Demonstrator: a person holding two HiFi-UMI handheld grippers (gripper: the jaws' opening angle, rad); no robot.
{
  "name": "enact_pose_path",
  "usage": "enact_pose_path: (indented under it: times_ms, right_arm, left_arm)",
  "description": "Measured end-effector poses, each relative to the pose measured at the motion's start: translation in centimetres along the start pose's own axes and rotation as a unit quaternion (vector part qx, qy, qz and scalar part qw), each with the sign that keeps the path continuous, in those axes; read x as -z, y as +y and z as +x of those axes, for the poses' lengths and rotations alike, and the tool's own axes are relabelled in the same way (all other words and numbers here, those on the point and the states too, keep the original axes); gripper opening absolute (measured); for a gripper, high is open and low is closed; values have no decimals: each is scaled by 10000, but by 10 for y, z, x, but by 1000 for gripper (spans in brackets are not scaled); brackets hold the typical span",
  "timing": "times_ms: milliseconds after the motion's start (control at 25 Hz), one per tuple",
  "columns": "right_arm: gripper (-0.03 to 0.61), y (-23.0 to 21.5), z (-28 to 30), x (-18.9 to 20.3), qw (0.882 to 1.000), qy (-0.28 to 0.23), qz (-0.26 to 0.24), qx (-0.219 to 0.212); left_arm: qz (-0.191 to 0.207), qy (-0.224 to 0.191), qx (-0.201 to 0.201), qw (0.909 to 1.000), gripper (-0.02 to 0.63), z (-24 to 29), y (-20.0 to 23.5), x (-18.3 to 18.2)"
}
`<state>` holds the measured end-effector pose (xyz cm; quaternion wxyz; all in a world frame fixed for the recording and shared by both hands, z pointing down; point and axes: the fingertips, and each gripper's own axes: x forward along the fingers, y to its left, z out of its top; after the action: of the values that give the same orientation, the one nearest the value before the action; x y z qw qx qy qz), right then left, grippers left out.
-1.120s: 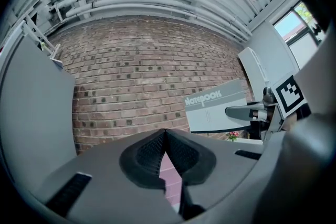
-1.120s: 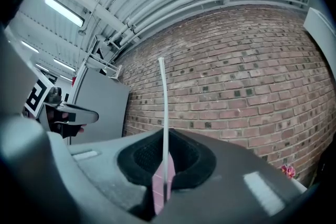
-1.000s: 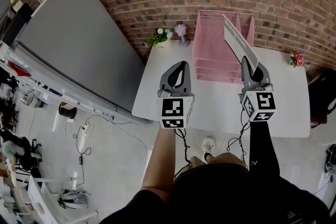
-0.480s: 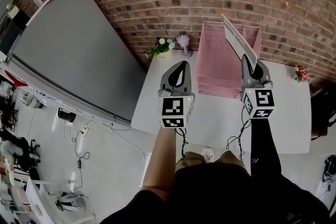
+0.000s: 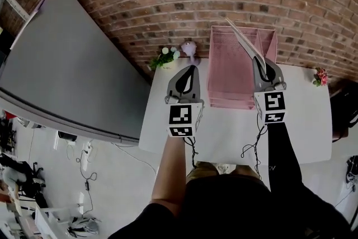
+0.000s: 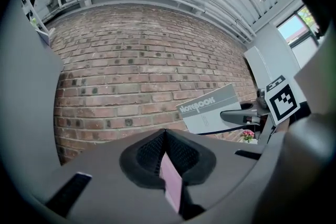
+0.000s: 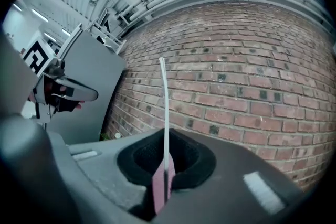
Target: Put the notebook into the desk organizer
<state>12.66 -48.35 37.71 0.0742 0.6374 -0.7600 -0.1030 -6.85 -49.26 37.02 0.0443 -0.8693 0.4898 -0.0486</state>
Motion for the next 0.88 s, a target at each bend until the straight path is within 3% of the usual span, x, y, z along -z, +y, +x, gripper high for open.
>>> enact_pose_path:
  times_ms: [440,640,880]
  right_arm:
    - [9,6,72,18,9892,672,-1292,137]
    - [9,8,97,39,9717,1015,-2131,88]
    - [9,15,115,68,9395,1456,-3099,-50]
  left_arm:
    - [-206,118,349,9991,9,51,33,14]
    - [-226,161,425,9987,9,65,49,22]
    - [-250,234,512,9981,9,81,61,31]
